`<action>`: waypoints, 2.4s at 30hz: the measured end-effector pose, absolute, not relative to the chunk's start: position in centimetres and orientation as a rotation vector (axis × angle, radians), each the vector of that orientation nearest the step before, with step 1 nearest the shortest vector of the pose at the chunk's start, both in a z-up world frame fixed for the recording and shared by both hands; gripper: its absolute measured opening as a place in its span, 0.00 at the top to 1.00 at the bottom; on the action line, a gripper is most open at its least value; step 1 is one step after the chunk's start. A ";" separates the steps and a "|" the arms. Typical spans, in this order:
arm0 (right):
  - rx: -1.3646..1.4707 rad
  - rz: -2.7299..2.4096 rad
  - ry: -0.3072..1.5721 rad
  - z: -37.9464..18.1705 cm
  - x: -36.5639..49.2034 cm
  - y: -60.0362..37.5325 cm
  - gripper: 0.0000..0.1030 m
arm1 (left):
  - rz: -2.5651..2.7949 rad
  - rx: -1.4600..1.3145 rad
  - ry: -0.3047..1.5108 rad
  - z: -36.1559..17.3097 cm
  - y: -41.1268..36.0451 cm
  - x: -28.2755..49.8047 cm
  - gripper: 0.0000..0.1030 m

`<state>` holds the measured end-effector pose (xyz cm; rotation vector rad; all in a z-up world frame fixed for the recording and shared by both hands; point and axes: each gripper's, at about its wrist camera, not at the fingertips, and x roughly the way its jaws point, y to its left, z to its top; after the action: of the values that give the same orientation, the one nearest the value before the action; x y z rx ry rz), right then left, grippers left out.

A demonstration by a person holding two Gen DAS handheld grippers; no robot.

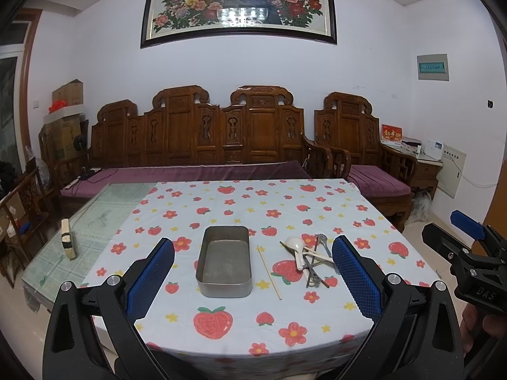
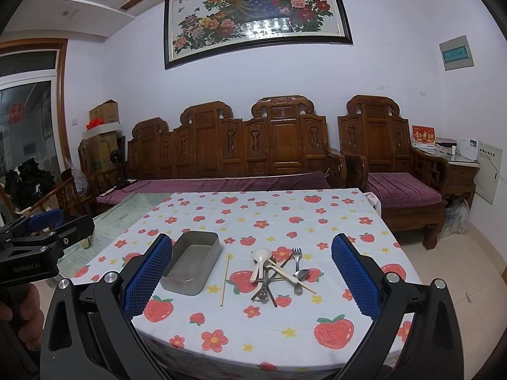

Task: Organize utensils

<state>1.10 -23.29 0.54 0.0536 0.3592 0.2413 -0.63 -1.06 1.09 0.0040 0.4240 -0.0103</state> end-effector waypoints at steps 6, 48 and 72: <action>0.054 0.242 0.359 0.5 1.1 -23.3 0.02 | -0.010 0.004 0.423 1.8 -1.6 -0.8 0.06; 0.060 0.249 0.383 -0.2 1.7 -23.4 0.02 | -0.019 0.005 0.472 0.5 -1.3 0.6 0.06; 0.020 0.285 0.532 -8.8 11.9 -25.6 0.32 | -0.166 0.027 0.693 -10.4 -2.9 10.8 0.10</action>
<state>11.94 -25.59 -8.79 0.0197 0.5317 0.2852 10.76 -2.87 -10.40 0.0268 0.6930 -0.1658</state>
